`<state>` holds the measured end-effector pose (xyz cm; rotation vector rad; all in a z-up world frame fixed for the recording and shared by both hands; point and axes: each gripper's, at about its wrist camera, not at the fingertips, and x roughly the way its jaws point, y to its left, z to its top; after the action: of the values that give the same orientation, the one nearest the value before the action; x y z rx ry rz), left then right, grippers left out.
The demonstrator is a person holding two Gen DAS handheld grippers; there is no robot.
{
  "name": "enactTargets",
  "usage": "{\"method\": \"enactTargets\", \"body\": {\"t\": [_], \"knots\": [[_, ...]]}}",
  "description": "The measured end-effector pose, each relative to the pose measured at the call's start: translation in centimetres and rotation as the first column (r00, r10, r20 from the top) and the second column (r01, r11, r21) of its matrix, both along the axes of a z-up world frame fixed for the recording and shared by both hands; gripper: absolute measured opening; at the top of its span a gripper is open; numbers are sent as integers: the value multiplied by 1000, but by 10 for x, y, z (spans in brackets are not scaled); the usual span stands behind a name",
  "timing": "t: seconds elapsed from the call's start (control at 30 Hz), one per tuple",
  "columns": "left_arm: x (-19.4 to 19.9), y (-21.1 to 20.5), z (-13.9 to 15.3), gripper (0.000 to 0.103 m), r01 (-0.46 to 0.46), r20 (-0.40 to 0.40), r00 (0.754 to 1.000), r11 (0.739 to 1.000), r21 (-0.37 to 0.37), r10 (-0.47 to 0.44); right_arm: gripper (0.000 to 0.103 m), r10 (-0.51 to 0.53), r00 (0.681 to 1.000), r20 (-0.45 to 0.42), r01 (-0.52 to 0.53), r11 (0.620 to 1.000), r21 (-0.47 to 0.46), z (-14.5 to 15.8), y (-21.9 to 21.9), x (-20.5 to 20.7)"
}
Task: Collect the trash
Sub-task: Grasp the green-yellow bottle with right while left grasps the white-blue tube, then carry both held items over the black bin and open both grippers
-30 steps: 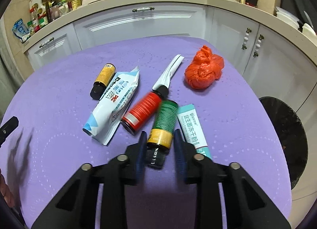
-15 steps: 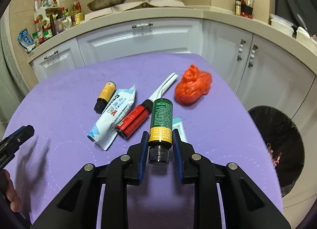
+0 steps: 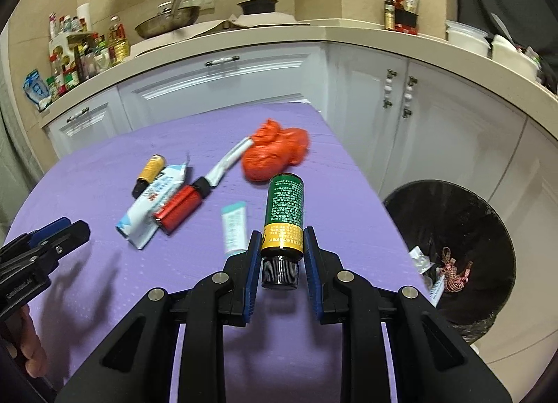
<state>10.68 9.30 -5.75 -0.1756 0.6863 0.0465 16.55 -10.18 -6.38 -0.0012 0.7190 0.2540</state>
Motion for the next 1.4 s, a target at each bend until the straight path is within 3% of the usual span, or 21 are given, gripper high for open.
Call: {"method": "enactTargets", "body": {"t": [0.17, 0.37, 0.47, 0.63, 1.0, 1.4], "knots": [[22, -15, -7, 53, 0, -42, 999, 1000, 21, 1, 25, -21, 1000, -5, 21, 1000, 22, -7, -26, 3], [42, -26, -22, 39, 4, -101, 995, 999, 50, 1, 25, -44, 999, -16, 44, 998, 42, -13, -48, 7], [48, -25, -26, 18, 5, -124, 992, 999, 33, -1, 25, -51, 998, -23, 52, 997, 51, -16, -55, 9], [45, -25, -24, 6, 13, -109, 994, 999, 39, -8, 25, -57, 998, -28, 58, 997, 56, -17, -60, 12], [12, -23, 7, 5, 14, -29, 999, 998, 53, -13, 25, -76, 997, 8, 75, 996, 47, -7, -68, 6], [27, -98, 30, 4, 197, 33, 980, 979, 43, -199, 25, -219, 974, 65, 217, 976, 30, 7, -133, 2]]}}
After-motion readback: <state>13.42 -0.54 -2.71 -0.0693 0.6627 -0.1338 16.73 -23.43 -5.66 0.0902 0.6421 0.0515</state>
